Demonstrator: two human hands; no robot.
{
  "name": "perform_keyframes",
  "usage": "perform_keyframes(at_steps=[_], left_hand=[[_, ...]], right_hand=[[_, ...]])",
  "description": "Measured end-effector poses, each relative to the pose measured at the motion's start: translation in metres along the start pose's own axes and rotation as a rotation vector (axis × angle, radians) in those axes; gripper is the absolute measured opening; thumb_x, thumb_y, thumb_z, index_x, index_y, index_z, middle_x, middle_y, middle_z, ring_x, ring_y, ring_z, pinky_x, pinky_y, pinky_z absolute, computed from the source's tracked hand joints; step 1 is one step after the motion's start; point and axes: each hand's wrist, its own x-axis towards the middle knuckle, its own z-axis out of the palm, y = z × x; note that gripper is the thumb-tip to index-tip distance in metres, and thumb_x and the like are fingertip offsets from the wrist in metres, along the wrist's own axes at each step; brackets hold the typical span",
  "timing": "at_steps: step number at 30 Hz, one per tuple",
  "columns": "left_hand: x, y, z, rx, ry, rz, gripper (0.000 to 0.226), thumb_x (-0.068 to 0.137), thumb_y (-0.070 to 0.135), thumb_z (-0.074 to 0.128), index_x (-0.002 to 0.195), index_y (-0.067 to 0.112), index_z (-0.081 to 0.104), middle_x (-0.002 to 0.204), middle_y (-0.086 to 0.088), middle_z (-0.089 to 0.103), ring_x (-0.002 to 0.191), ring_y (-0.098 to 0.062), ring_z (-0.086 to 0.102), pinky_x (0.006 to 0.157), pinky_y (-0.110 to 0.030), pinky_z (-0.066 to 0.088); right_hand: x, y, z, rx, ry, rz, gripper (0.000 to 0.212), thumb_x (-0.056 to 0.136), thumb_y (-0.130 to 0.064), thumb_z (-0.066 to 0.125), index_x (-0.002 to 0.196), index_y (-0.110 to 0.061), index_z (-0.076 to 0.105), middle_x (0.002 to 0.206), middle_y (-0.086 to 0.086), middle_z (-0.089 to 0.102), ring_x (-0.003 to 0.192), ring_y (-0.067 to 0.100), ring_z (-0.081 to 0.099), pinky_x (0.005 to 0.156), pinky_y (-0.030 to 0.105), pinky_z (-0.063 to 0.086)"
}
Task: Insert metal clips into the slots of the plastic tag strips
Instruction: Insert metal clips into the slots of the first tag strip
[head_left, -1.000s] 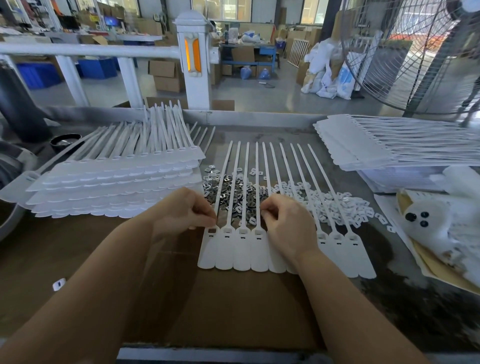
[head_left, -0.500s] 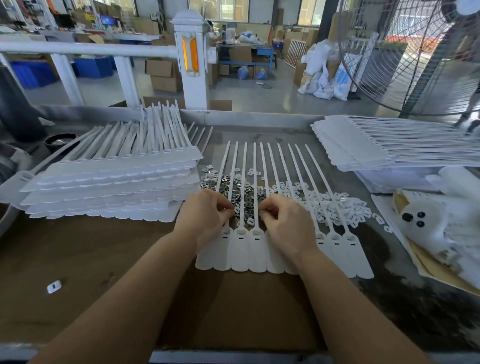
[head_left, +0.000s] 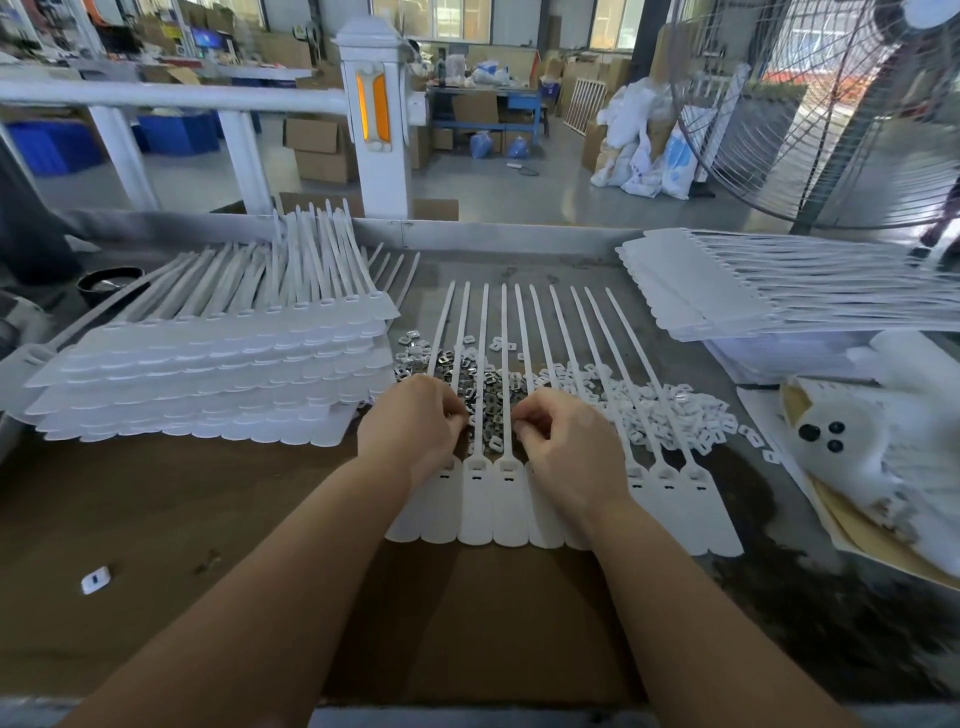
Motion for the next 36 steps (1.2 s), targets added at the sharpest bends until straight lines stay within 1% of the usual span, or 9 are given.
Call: perform_keyframes(at_steps=[5,8,11,14,18,24,28,31,36], left_hand=[[0.001,0.001,0.003,-0.101,0.042,0.011,0.011,0.089,0.026,0.061,0.096,0.025,0.07,0.082,0.008,0.064,0.06,-0.002,0.057,0.057,-0.019,0.046],[0.003,0.007,0.006,-0.156,0.096,0.071,0.013,0.089,0.023,0.061,0.097,0.024,0.071,0.091,0.005,0.068,0.069,-0.009,0.06,0.067,-0.023,0.05],[0.005,0.015,0.009,-0.134,0.046,0.11,0.02,0.091,0.024,0.059,0.107,0.024,0.07,0.103,0.002,0.065,0.065,-0.009,0.056,0.066,-0.025,0.049],[0.008,0.02,0.012,-0.047,-0.008,0.106,0.024,0.091,0.025,0.059,0.114,0.025,0.068,0.111,0.0,0.062,0.086,-0.016,0.058,0.077,-0.027,0.048],[0.009,0.022,0.014,-0.049,0.028,0.081,0.018,0.09,0.022,0.061,0.104,0.025,0.071,0.104,0.002,0.064,0.077,-0.012,0.052,0.071,-0.025,0.045],[0.007,0.019,0.012,-0.186,0.07,0.087,0.007,0.087,0.017,0.065,0.09,0.021,0.069,0.085,0.009,0.058,0.081,-0.011,0.056,0.075,-0.024,0.043],[0.006,0.011,0.004,-0.351,0.049,0.071,0.007,0.086,0.014,0.066,0.09,0.019,0.068,0.078,0.013,0.061,0.077,-0.003,0.057,0.079,-0.02,0.043],[0.007,0.007,-0.003,-0.32,-0.005,0.105,0.01,0.087,0.013,0.065,0.092,0.02,0.069,0.08,0.014,0.061,0.074,0.004,0.054,0.078,-0.019,0.041],[0.005,0.009,-0.006,-0.323,-0.1,0.128,0.018,0.086,0.008,0.063,0.088,0.025,0.069,0.085,0.007,0.068,0.081,-0.01,0.064,0.079,-0.024,0.051]], right_hand=[[0.0,0.0,0.0,-0.004,0.001,-0.002,0.011,0.087,-0.014,0.058,0.091,-0.019,0.066,0.088,-0.007,0.065,0.082,0.009,0.056,0.07,0.02,0.039],[0.0,0.0,0.0,0.003,0.001,0.0,0.011,0.087,-0.015,0.057,0.091,-0.019,0.066,0.088,-0.006,0.065,0.083,0.01,0.056,0.071,0.022,0.042],[0.0,0.0,0.001,0.01,-0.003,0.005,0.011,0.087,-0.014,0.056,0.091,-0.019,0.066,0.088,-0.005,0.065,0.083,0.011,0.056,0.071,0.024,0.043],[0.0,0.001,0.001,-0.001,-0.006,0.009,0.012,0.087,-0.016,0.056,0.092,-0.02,0.066,0.089,-0.005,0.065,0.083,0.012,0.056,0.07,0.025,0.042],[-0.001,0.0,0.001,0.008,-0.012,0.013,0.013,0.087,-0.016,0.055,0.094,-0.02,0.066,0.09,-0.004,0.066,0.086,0.013,0.058,0.075,0.029,0.047],[0.0,0.001,0.0,0.008,-0.01,0.004,0.012,0.087,-0.016,0.056,0.093,-0.019,0.066,0.09,-0.004,0.066,0.086,0.012,0.057,0.075,0.029,0.047],[0.0,0.002,0.0,0.001,0.003,0.003,0.011,0.088,-0.017,0.056,0.092,-0.02,0.066,0.089,-0.007,0.066,0.083,0.01,0.056,0.071,0.024,0.042],[-0.001,0.001,0.0,0.008,0.003,0.007,0.011,0.088,-0.017,0.056,0.092,-0.02,0.066,0.089,-0.007,0.065,0.084,0.01,0.056,0.074,0.026,0.045],[-0.002,0.0,0.0,0.032,0.01,0.003,0.011,0.088,-0.016,0.057,0.091,-0.02,0.066,0.088,-0.006,0.065,0.084,0.011,0.057,0.073,0.025,0.044]])
